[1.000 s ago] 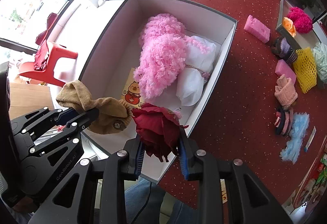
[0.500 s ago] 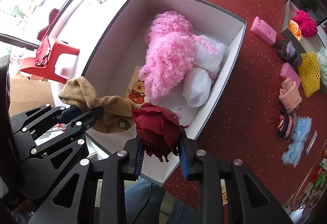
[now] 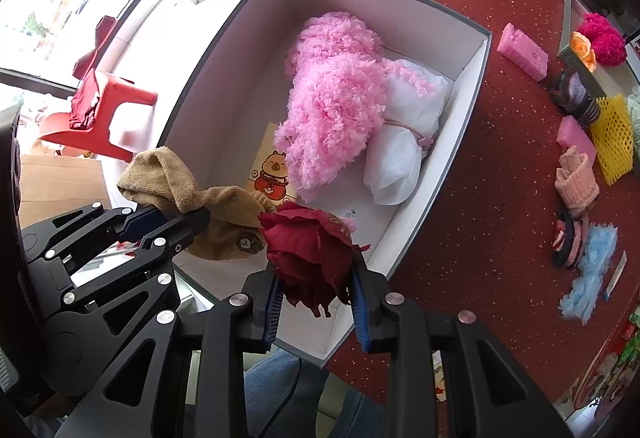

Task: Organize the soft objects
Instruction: 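Open left tool dropping hat into box while right tool releases rose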

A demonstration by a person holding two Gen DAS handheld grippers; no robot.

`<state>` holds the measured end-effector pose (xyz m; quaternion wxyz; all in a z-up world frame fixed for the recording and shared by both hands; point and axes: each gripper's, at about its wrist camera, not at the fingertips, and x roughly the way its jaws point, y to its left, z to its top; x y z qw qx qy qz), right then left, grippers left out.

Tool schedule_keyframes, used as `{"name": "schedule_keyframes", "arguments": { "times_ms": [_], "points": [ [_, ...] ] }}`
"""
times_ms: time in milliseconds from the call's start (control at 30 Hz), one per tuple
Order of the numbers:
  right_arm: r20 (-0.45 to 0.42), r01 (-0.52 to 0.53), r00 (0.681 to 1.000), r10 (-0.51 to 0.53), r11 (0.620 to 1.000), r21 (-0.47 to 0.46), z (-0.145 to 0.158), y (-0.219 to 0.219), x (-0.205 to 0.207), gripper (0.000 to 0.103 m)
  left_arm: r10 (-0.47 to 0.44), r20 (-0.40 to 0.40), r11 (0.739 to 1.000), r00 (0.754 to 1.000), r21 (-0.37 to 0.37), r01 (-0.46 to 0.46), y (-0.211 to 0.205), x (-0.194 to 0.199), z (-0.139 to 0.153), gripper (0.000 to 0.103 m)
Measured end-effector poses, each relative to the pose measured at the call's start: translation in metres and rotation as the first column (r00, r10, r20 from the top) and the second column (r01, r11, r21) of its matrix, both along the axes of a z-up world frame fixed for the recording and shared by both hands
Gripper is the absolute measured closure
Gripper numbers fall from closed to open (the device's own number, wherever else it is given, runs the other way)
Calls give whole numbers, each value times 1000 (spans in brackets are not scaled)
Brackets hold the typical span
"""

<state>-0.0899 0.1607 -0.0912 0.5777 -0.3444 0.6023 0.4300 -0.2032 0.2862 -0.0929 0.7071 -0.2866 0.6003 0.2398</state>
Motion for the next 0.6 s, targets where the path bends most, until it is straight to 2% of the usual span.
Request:
{"name": "schedule_keyframes", "arguments": {
  "times_ms": [233, 300, 367, 400, 433, 467, 500, 533, 567, 600],
  "points": [
    [-28, -10, 1000, 9, 1000, -17, -8, 2, -2, 70, 0, -15, 1000, 1000, -1, 0, -1, 3, -6, 84],
    [-44, -12, 999, 11, 1000, -19, -10, 3, -3, 57, 25, -18, 1000, 1000, -6, -25, 1, 2, -8, 71],
    [-35, 1, 999, -2, 1000, -27, -10, -1, 3, 52, 65, -36, 998, 997, -6, -65, 5, -4, -10, 31],
    [-35, 14, 999, -15, 1000, -27, -10, -3, 5, 49, 88, -47, 996, 995, 2, -88, 8, -8, -10, 19],
    [-36, 33, 999, -34, 999, -25, -9, -6, 8, 47, 109, -47, 994, 993, 6, -109, 11, -12, -10, 17],
    [-37, 54, 998, -55, 998, -21, -8, -9, 12, 36, 122, -30, 992, 992, -13, -123, 14, -15, -9, 17],
    [-39, 75, 996, -76, 997, -13, -7, -13, 17, 18, 127, -23, 991, 992, -34, -128, 15, -16, -9, 16],
    [-45, 100, 994, -99, 995, 5, -5, -17, 22, 11, 131, -25, 990, 991, -45, -132, 16, -16, -10, 14],
    [-49, 121, 992, -120, 992, 21, -3, -20, 26, 2, 131, -28, 990, 991, -49, -132, 16, -15, -11, 0],
    [-54, 141, 989, -139, 989, 38, -1, -24, 30, 0, 125, -17, 990, 992, -66, -126, 15, -14, -12, 0]
  ]
}}
